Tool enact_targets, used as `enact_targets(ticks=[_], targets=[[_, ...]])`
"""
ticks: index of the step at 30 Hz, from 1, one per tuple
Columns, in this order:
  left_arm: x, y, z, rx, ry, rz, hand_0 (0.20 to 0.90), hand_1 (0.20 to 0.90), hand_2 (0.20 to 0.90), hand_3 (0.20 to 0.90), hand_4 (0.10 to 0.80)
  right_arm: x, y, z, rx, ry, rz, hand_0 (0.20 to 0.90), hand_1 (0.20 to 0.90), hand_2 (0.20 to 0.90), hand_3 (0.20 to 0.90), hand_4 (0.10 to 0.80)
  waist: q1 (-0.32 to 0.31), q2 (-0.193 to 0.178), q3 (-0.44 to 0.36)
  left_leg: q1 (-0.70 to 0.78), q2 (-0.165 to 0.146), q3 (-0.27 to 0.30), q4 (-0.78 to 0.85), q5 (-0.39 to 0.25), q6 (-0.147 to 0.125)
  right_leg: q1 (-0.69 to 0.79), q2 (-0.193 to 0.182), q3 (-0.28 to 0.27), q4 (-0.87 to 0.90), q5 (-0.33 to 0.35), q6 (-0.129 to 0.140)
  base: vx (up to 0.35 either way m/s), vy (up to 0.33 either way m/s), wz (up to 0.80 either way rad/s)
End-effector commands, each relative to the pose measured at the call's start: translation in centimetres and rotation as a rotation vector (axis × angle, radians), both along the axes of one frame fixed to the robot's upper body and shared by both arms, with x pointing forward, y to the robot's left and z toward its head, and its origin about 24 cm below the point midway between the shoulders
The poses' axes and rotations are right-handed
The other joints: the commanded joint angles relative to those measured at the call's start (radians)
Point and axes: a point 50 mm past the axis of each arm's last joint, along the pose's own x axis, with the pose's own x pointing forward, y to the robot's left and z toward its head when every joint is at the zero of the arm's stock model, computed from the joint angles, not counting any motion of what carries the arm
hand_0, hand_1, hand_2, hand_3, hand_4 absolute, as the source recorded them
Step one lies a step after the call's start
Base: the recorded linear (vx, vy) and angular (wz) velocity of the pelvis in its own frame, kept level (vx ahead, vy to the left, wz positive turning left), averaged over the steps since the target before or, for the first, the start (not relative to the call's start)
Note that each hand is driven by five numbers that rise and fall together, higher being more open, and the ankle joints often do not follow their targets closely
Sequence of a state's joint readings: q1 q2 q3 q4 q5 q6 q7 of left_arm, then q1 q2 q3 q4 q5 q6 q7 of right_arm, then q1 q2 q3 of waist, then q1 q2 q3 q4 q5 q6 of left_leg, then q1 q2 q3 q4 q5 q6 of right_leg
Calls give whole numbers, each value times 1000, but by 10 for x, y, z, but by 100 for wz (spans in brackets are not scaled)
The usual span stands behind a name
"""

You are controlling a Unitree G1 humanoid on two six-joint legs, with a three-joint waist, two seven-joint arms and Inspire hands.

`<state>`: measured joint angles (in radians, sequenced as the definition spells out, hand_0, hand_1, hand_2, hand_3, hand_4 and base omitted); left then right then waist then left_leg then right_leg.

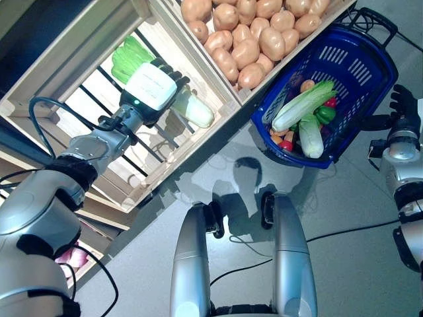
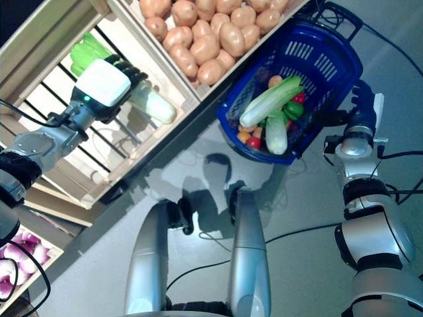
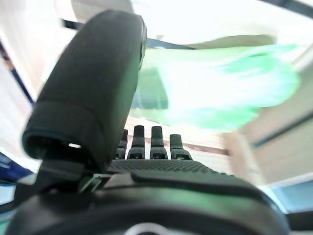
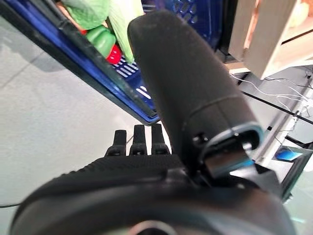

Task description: Put vegetables into the basket

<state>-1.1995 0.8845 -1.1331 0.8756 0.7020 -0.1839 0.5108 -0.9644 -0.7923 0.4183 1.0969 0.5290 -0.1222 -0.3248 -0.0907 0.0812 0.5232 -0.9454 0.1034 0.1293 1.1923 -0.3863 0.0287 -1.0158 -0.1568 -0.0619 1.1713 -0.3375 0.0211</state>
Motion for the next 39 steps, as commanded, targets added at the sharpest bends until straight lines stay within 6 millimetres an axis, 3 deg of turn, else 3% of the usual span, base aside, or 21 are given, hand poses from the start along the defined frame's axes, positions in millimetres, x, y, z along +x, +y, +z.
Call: enact_targets(ticks=[1,13,21,22,23,31,39], targets=[[4,0,74,-18,-170,42,900,900,900,900,800,0,-3,72,-39,-271,27,900,900,900,900,800,-14,-15,-3,18,36,19,8,-38,-38,68,-40,1,-65,62,17,-51,20,-6],[11,-16,61,21,-64,52,900,900,900,900,800,3,7,81,-29,-320,108,900,900,900,900,800,-15,-23,-3,-90,34,7,66,-62,-35,-34,-34,19,-35,67,24,-40,5,-3],[19,12,53,-137,-32,344,900,900,900,900,800,6,24,90,-63,-370,210,900,900,900,900,800,-24,-32,-3,-105,36,15,76,-66,-35,-48,-27,21,-32,67,24,-10,3,-1],[19,16,52,-153,-39,369,813,813,813,813,742,6,27,90,-54,-379,225,900,900,900,900,800,-24,-35,-3,-104,37,17,76,-66,-35,-46,-26,20,-33,67,23,-15,9,-3],[19,19,51,-171,-44,385,300,300,300,300,400,6,29,91,-44,-391,244,900,900,900,900,800,-25,-38,-3,-101,40,18,76,-66,-35,-43,-25,19,-34,66,23,-8,4,-3],[18,21,53,-148,-75,371,300,300,300,300,400,8,44,89,-33,-425,338,900,900,900,900,800,-29,-48,-3,-67,49,25,61,-65,-37,-9,-25,12,-51,66,20,-2,0,0],[14,31,45,-147,-46,365,300,300,300,300,400,12,63,78,23,-425,436,900,900,900,900,800,-29,-59,-3,101,52,41,-59,-28,-60,149,-24,-3,-148,86,27,4,-2,0]])
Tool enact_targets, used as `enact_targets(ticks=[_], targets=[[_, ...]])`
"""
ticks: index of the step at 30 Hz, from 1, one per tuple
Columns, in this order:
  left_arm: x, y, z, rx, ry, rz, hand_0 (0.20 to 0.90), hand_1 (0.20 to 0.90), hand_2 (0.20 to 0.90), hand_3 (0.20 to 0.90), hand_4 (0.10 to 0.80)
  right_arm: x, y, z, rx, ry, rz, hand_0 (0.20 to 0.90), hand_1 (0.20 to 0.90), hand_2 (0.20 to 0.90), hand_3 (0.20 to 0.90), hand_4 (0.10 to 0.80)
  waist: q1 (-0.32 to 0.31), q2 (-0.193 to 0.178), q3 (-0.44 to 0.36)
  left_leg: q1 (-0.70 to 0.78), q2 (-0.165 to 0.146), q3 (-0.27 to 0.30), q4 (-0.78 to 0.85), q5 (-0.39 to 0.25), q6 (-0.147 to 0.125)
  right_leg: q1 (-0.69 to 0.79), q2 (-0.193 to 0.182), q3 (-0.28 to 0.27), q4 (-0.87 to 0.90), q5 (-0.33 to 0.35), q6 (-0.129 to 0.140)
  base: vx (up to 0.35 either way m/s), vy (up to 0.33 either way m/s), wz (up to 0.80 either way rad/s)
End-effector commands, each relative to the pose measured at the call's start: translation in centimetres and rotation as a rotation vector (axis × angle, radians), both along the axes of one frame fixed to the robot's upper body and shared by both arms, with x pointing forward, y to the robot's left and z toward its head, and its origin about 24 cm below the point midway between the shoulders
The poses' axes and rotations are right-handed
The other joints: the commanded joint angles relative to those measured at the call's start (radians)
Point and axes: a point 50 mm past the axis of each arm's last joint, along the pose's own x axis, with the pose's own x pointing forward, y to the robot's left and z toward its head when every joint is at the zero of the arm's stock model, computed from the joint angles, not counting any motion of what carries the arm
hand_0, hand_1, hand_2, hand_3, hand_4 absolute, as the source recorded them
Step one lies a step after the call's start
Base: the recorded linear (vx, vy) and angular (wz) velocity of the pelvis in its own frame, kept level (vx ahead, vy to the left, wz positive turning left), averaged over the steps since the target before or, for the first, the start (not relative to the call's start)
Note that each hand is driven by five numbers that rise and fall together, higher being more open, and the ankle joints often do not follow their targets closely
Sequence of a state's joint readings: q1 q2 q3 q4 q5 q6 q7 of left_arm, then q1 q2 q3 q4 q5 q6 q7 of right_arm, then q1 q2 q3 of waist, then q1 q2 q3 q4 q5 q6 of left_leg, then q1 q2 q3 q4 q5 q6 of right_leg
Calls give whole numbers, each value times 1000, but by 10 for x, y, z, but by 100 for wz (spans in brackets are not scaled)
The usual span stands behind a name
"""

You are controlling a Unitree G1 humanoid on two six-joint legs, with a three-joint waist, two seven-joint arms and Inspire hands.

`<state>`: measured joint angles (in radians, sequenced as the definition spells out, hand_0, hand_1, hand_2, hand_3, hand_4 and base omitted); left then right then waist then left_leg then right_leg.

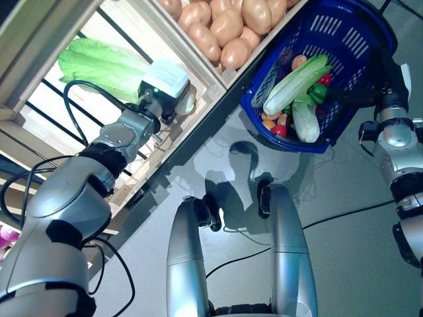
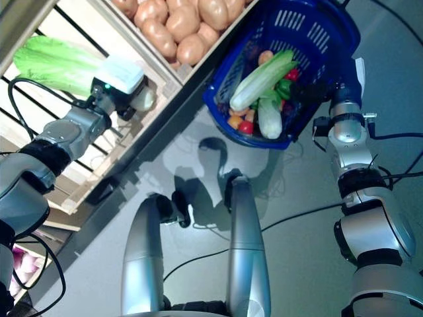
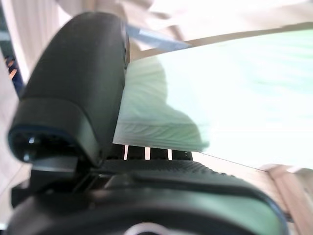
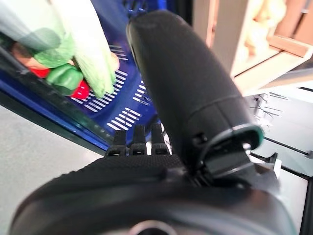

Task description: Put vegetables into the basket

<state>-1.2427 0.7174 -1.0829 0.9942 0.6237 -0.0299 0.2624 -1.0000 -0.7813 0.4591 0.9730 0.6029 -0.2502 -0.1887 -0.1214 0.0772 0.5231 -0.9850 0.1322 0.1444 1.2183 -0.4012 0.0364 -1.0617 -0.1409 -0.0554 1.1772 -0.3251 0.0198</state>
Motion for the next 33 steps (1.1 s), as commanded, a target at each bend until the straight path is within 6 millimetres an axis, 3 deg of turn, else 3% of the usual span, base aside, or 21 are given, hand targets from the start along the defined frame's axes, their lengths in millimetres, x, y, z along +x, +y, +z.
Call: enact_targets(ticks=[1,6,11,14,18,20,25,33], targets=[[-9,51,45,-19,-157,142,300,300,300,300,400,-2,24,41,68,-240,160,900,900,900,900,800,1,-57,-3,180,26,27,-112,-2,-72,232,-42,-12,-172,77,29,44,-17,0],[-13,52,43,-81,-174,76,300,300,300,300,400,-1,31,26,104,-190,220,900,900,900,900,800,6,-62,-13,306,29,25,-201,39,-82,355,-53,-17,-236,91,28,69,-28,3],[-16,45,34,-218,-153,-2,300,300,300,300,400,0,47,-1,117,-106,315,900,900,900,900,800,14,-67,-86,395,18,24,-331,111,-77,443,-63,-29,-332,133,18,54,-30,10],[-19,43,24,-423,-125,-46,300,300,300,300,400,-2,57,-23,116,-30,366,900,900,900,900,800,27,-74,-141,484,8,19,-430,144,-76,542,-66,-44,-413,141,18,120,-53,6],[-26,40,8,-819,-43,-119,300,300,300,300,400,-10,65,-51,161,54,425,900,900,900,900,800,51,-90,-204,612,-20,3,-573,190,-76,691,-65,-79,-548,160,20,156,-47,7],[-29,37,-1,-931,-15,-144,300,300,300,300,400,-12,70,-63,177,82,441,900,900,900,900,800,57,-94,-224,660,-32,-3,-625,207,-75,746,-58,-91,-602,170,21,157,-25,4],[-45,21,-35,-1401,155,-286,300,300,300,300,400,-31,84,-109,302,239,557,900,900,900,900,800,76,-98,-336,860,-68,-2,-887,299,-85,970,-16,-131,-894,233,24,204,-5,5],[-63,-5,-62,-1790,284,-466,300,300,300,300,400,-50,110,-143,487,411,770,900,900,900,900,800,88,-104,-429,1016,-96,-15,-1155,383,-85,1116,20,-130,-1136,329,52,114,18,4]])
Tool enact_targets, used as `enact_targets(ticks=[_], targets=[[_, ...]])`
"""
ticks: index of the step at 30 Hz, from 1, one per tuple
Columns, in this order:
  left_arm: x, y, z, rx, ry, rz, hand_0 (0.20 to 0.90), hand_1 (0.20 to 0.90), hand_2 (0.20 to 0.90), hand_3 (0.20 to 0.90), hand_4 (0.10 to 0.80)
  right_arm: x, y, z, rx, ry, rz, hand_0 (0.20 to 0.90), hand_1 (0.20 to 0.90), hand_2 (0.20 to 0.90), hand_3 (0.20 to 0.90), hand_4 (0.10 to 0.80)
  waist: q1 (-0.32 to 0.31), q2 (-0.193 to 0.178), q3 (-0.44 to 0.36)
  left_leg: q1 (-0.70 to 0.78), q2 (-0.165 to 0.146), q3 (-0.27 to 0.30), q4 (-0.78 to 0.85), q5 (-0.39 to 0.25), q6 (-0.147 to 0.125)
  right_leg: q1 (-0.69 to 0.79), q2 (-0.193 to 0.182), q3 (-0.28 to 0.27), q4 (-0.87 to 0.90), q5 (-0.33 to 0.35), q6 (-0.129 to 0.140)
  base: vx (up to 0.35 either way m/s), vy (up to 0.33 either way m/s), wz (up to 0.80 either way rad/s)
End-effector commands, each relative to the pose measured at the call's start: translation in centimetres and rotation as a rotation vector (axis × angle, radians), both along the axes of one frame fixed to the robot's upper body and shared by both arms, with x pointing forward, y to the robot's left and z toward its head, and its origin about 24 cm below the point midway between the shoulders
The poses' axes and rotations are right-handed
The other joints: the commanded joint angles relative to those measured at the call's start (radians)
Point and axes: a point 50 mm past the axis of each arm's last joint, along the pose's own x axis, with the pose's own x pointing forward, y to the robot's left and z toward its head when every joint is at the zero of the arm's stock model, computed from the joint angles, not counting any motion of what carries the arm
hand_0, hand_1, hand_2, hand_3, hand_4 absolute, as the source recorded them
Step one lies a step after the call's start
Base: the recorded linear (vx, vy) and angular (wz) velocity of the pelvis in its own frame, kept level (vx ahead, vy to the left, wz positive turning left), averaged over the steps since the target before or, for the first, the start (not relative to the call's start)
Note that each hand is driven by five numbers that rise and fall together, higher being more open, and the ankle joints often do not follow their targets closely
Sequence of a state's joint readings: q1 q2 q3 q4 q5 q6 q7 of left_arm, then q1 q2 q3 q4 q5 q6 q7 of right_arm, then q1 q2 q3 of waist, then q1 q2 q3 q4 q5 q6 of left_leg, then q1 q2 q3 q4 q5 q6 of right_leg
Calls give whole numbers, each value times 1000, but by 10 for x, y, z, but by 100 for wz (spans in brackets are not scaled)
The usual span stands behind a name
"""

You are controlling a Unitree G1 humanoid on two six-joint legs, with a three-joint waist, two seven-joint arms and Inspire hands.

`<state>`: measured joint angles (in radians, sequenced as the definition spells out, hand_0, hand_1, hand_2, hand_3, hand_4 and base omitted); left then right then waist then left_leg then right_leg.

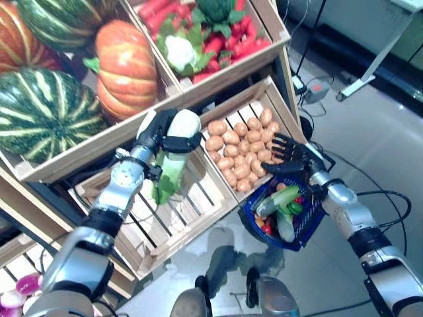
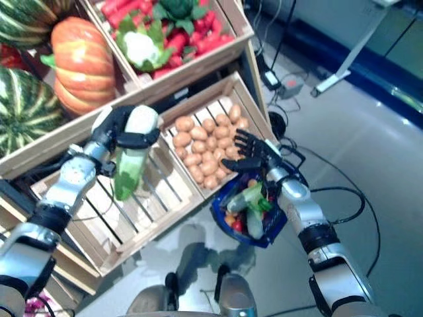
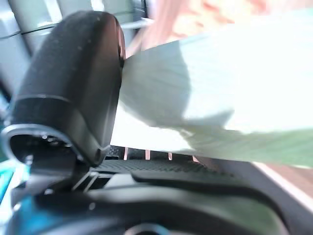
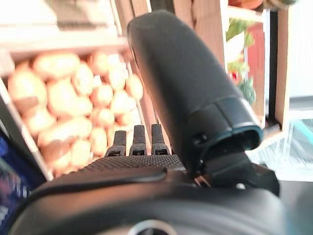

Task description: Put vegetables into the basket

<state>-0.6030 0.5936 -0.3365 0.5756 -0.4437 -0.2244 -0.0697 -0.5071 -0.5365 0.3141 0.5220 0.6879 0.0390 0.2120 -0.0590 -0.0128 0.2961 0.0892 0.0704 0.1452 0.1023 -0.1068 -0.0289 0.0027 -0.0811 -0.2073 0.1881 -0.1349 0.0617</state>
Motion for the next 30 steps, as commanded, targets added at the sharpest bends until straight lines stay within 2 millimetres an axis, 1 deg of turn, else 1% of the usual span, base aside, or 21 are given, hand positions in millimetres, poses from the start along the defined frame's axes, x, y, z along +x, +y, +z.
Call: enact_targets(ticks=[1,7,12,15,16,19,26,29,30], targets=[[-7,-15,25,-172,-173,-98,300,300,300,300,400,-8,18,0,195,-1,132,900,900,900,900,800,28,-16,-210,-46,-36,-21,-65,96,-19,61,-40,24,-170,152,14,56,6,-1],[-18,-38,16,-243,-160,-195,300,300,300,300,400,-18,42,-8,276,82,252,900,900,900,900,800,37,-22,-248,3,-42,-30,-173,128,-14,97,-29,18,-261,199,27,48,-3,-1],[-25,-59,10,-255,-146,-259,300,300,300,300,400,-25,59,-12,318,135,320,900,900,900,900,800,42,-28,-261,1,-47,-43,-190,128,-6,94,-22,20,-275,208,30,24,-19,-2],[-28,-64,8,-272,-136,-282,300,300,300,300,400,-28,65,-13,343,152,339,900,900,900,900,800,40,-31,-263,6,-47,-39,-190,127,-3,96,-21,22,-275,209,30,31,-15,8],[-31,-70,5,-282,-130,-308,300,300,300,300,400,-32,71,-17,369,177,372,900,900,900,900,800,38,-32,-263,13,-46,-31,-190,124,-1,99,-21,22,-275,209,29,47,-7,2],[-33,-75,3,-293,-117,-327,300,300,300,300,400,-36,79,-19,393,196,400,900,900,900,900,800,39,-33,-265,17,-47,-30,-190,123,0,101,-20,23,-275,210,28,32,-3,-4],[-37,-89,-1,-385,-82,-398,300,300,300,300,400,-40,99,-19,456,237,474,900,900,900,900,800,44,-36,-267,27,-49,-31,-190,120,3,111,-16,30,-275,207,24,45,6,-2],[-38,-92,-2,-403,-76,-415,300,300,300,300,400,-40,102,-19,461,240,486,900,900,900,900,800,45,-36,-266,29,-49,-31,-190,120,3,112,-16,30,-275,207,23,12,2,-1],[-39,-97,-2,-440,-66,-432,300,300,300,300,400,-40,107,-18,470,239,494,900,900,900,900,800,46,-37,-267,31,-49,-33,-190,119,4,114,-15,31,-275,207,23,40,1,-1]])
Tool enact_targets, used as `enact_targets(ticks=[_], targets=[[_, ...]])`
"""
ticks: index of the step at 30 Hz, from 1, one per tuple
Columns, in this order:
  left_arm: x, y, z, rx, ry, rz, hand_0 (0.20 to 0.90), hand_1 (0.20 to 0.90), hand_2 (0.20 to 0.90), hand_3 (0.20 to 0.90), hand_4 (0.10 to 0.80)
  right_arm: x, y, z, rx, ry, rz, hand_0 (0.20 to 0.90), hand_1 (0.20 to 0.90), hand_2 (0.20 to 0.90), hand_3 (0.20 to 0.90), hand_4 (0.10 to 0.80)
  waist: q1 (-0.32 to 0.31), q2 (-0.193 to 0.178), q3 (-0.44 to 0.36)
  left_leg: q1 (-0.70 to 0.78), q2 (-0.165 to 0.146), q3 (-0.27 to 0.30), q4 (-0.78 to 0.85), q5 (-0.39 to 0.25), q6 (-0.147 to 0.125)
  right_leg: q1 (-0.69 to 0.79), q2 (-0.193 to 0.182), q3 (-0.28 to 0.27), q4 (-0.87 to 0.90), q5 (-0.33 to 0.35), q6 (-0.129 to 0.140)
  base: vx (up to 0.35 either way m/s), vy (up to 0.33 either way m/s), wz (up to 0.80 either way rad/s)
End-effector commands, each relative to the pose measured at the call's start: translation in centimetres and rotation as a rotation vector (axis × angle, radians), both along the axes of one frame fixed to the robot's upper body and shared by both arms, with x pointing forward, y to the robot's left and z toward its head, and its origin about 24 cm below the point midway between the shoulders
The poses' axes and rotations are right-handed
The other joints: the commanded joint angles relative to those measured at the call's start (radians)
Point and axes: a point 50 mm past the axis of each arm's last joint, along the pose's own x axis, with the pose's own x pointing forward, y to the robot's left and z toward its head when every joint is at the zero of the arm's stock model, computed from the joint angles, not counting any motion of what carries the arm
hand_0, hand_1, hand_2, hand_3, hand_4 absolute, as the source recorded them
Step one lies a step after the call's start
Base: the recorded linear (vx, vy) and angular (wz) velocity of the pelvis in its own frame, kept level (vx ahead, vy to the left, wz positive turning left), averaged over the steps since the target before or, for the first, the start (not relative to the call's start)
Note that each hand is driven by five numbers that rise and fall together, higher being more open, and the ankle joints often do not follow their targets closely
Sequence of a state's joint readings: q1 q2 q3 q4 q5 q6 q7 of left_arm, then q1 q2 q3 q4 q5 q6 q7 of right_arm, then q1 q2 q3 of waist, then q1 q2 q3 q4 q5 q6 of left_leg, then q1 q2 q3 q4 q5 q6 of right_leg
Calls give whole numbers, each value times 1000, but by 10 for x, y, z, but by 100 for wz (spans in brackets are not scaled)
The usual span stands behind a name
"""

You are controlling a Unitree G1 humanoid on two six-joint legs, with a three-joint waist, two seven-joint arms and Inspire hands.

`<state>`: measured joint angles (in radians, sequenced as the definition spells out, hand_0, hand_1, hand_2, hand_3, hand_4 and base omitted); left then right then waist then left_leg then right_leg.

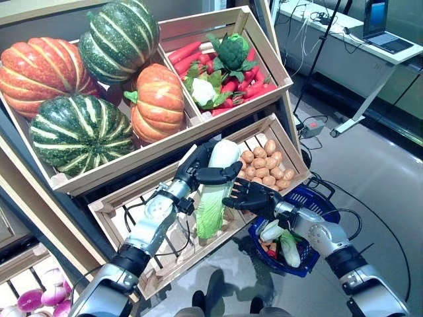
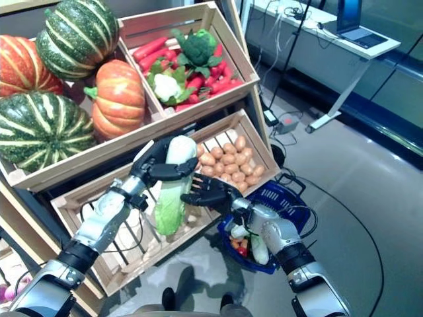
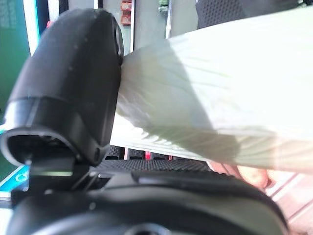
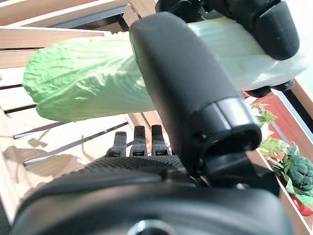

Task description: Put vegetables into the basket

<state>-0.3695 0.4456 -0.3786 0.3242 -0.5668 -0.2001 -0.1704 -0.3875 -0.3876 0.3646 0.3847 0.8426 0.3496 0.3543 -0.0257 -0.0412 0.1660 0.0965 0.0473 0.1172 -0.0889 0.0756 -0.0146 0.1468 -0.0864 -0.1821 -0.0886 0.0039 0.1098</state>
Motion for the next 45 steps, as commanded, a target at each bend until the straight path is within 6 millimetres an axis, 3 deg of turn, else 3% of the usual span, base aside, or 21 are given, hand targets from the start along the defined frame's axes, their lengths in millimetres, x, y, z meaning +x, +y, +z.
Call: enact_targets(ticks=[1,7,15,26,34,45], targets=[[5,-36,44,-241,-165,-143,300,300,300,300,400,1,37,30,232,-100,134,900,900,900,900,800,15,-9,-139,25,-27,-6,2,-64,-10,-28,-10,6,1,67,-26,56,-2,-1],[2,-55,44,-405,-115,-212,300,300,300,300,400,4,54,32,268,-30,156,900,900,900,900,800,21,-11,-144,29,-29,-14,2,-68,-8,-24,-9,10,1,65,-29,6,-1,0],[-3,-80,55,-579,-90,-323,300,300,300,300,400,11,59,15,207,92,149,900,900,900,900,800,36,-11,-147,34,-30,-23,2,-71,-6,-18,-9,10,1,65,-34,0,0,0],[-10,-108,63,-638,-48,-464,300,300,300,300,400,10,75,-4,225,264,157,900,900,900,900,800,53,-3,-155,44,-35,-34,2,-78,-1,-7,-9,15,1,61,-39,1,1,1],[-29,-134,36,-848,208,-681,300,300,300,300,400,8,98,17,412,223,295,900,900,900,900,800,54,-3,-155,43,-37,-38,2,-78,1,-10,-6,20,1,65,-41,-10,4,4],[-50,-153,5,-923,394,-824,300,300,300,300,400,12,100,40,486,141,437,900,900,900,900,800,55,-14,-156,39,-37,-38,2,-82,1,-15,-5,26,1,65,-39,-5,-4,1]])
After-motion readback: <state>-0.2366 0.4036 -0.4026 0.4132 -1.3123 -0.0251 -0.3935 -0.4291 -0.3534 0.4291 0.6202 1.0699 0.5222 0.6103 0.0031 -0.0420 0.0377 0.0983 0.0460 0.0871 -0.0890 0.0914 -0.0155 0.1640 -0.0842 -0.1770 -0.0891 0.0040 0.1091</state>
